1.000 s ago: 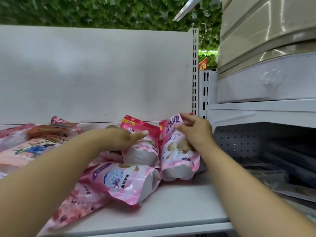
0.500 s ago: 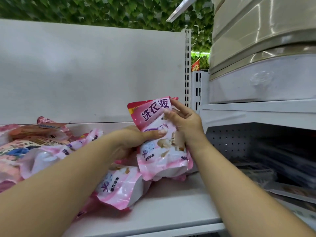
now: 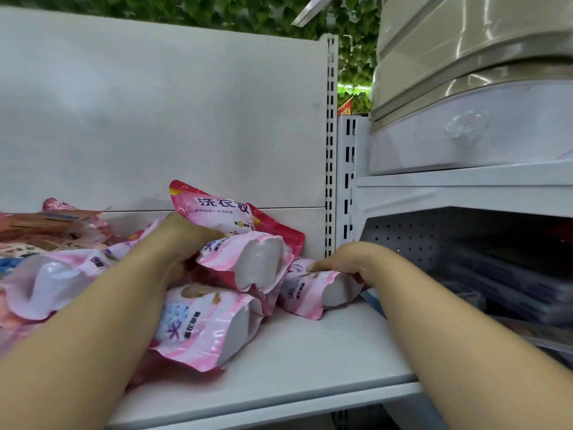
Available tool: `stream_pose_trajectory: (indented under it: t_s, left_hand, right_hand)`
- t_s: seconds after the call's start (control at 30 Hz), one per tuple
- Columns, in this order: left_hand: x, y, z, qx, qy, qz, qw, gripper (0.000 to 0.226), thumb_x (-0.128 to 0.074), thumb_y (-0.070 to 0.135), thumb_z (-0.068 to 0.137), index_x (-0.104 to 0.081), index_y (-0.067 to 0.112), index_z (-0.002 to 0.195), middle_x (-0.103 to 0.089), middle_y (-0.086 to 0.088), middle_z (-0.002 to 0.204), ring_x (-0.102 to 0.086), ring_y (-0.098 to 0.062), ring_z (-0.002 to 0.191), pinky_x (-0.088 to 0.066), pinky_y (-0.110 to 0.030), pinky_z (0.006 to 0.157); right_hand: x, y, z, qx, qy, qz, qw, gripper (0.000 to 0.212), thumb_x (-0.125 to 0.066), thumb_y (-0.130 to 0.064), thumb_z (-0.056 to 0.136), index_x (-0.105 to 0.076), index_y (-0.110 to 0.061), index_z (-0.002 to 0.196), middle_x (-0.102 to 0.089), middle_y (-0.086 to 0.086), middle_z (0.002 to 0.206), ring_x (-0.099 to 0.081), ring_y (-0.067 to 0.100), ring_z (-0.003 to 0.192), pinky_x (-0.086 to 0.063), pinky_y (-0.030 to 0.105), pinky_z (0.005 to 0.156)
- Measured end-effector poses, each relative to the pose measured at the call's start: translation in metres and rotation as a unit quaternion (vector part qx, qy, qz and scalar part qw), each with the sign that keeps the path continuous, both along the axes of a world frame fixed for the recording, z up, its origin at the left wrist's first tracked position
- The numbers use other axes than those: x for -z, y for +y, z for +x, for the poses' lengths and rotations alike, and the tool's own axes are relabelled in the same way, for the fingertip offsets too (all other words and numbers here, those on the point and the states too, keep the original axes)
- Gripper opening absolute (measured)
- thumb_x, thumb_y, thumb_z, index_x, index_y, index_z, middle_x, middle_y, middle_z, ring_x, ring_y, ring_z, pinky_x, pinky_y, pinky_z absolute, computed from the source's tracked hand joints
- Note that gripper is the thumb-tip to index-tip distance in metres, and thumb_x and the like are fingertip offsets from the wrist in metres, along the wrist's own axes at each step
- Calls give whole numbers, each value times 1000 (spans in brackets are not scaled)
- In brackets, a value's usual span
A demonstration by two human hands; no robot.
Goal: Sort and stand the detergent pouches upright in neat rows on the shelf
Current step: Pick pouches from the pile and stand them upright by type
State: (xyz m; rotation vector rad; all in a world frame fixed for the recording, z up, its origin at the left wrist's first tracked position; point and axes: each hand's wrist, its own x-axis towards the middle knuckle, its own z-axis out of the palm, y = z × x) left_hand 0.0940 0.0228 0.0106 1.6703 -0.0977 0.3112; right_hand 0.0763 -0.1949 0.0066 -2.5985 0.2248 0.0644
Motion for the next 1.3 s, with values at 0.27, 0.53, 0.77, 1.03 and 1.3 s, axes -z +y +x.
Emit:
stream_pose_trajectory:
  t_s: [0.27, 0.53, 0.77, 1.03, 1.3]
  left_hand:
    - [2, -1, -2, 50, 20, 36, 998, 42, -83, 3, 53, -69, 5, 93, -71, -17, 88, -67, -32, 80, -53, -50, 81]
    - [4, 3, 3, 58, 39, 71, 995, 63, -87, 17, 42, -68, 7, 101, -71, -16, 91, -69, -33, 79, -54, -54, 77]
    - [9, 6, 17, 47, 42, 120, 991, 69, -89, 28, 49, -62, 10, 111, -69, -17, 104, -68, -30, 84, -54, -51, 78]
    - [-2, -28, 6, 88, 85, 383, 916, 75, -70, 36, 78, -31, 12, 137, -48, -6, 133, -52, -21, 106, -43, -28, 89]
    - [-11, -47, 20, 127, 170, 348, 913, 55, -73, 46, 72, -59, 7, 109, -67, -16, 99, -62, -28, 80, -48, -33, 67]
  right_hand:
    - [9, -37, -28, -12, 17, 196, 980, 31, -67, -17, 83, -61, 3, 106, -59, 16, 92, -52, 23, 81, -47, 34, 73]
    - [-1, -31, -64, -87, -186, 49, 977, 26, -60, -12, 87, -52, -19, 63, -56, -2, 62, -48, 11, 54, -38, 17, 51]
    - [4, -15, -27, -100, -407, -60, 906, 25, -44, -8, 94, -42, -15, 69, -44, -3, 73, -42, 16, 73, -32, 19, 57]
    - [49, -31, 8, -36, -393, 117, 911, 23, -47, -8, 94, -65, -2, 106, -58, 12, 76, -47, 16, 62, -33, 17, 50]
    - [53, -43, 1, -50, -480, 125, 867, 29, -48, -5, 93, -65, -12, 115, -52, 3, 62, -37, 5, 48, -30, 13, 45]
